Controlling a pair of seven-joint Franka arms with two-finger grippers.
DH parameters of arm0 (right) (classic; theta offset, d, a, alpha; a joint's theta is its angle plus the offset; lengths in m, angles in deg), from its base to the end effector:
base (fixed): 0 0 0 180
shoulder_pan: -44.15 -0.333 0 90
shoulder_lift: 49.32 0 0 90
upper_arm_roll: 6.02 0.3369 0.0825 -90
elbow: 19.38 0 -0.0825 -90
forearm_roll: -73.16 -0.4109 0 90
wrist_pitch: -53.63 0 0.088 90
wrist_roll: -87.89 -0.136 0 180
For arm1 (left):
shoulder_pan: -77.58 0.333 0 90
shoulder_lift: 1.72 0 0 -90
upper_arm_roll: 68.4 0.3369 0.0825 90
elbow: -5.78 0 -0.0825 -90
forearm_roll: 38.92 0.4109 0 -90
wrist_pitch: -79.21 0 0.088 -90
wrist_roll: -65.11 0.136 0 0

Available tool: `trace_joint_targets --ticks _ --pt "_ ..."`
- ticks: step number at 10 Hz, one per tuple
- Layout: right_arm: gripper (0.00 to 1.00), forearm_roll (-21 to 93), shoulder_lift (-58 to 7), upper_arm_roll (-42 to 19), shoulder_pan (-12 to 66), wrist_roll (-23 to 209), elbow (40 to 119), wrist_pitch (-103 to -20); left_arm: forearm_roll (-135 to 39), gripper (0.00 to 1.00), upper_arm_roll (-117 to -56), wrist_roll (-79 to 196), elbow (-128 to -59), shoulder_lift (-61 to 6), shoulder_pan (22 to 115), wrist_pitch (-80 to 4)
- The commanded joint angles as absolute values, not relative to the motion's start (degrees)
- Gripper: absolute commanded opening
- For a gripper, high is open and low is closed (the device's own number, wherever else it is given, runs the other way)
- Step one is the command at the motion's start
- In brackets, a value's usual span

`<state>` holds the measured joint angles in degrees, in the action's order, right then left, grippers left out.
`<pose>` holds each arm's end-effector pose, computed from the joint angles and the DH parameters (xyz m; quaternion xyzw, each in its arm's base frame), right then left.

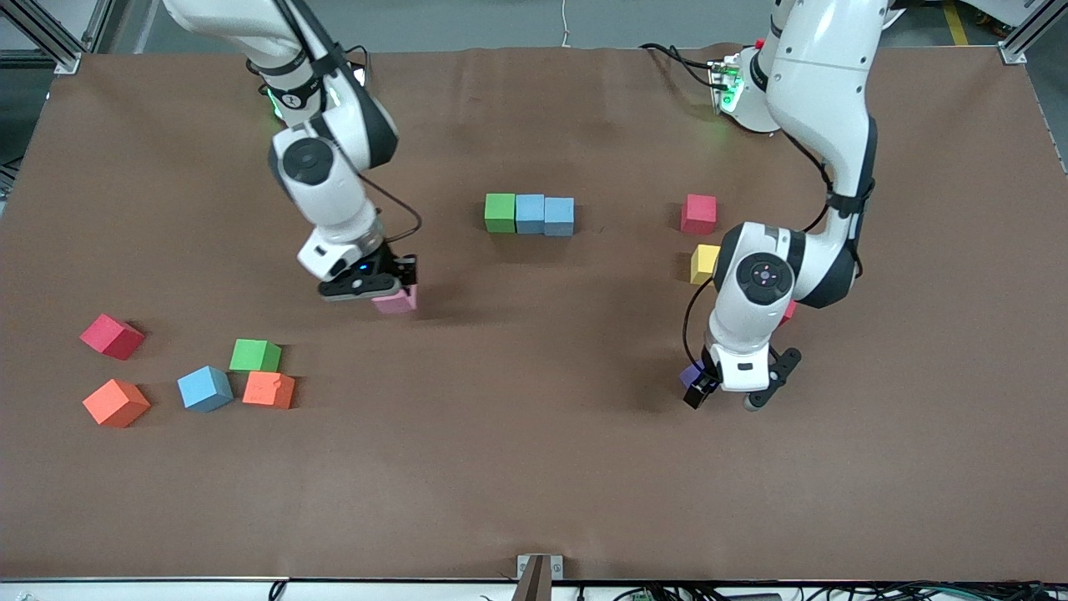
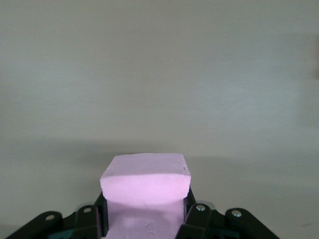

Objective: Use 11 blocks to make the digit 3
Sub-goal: 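Carry the pink cube next to the green cube with the right gripper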

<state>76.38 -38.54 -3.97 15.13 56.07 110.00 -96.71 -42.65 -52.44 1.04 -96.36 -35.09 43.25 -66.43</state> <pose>0.4976 0.3005 0.2676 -0.9958 -0.0160 -0.0824 0.0355 0.6722 -0.2399 0.2292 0.9173 0.3818 0.1097 0.0264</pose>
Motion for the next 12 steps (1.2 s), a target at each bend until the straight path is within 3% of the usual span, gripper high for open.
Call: trace_joint_targets --ticks 1,6,12 --pt "0.0 76.2 -32.6 -4.5 8.6 44.4 103.4 -96.2 -43.3 1.0 -53.1 5.2 -97.5 -32.3 44.5 -63.2" --pt "0.01 76.5 -26.3 -4.7 0.7 33.9 99.5 -96.3 -45.1 1.0 -55.5 12.3 -97.4 -36.3 47.1 -63.5" --pt "0.01 76.7 -26.1 -4.7 -2.3 29.8 101.1 -94.0 -46.0 1.0 -58.0 13.3 -95.1 -39.8 49.5 -66.0"
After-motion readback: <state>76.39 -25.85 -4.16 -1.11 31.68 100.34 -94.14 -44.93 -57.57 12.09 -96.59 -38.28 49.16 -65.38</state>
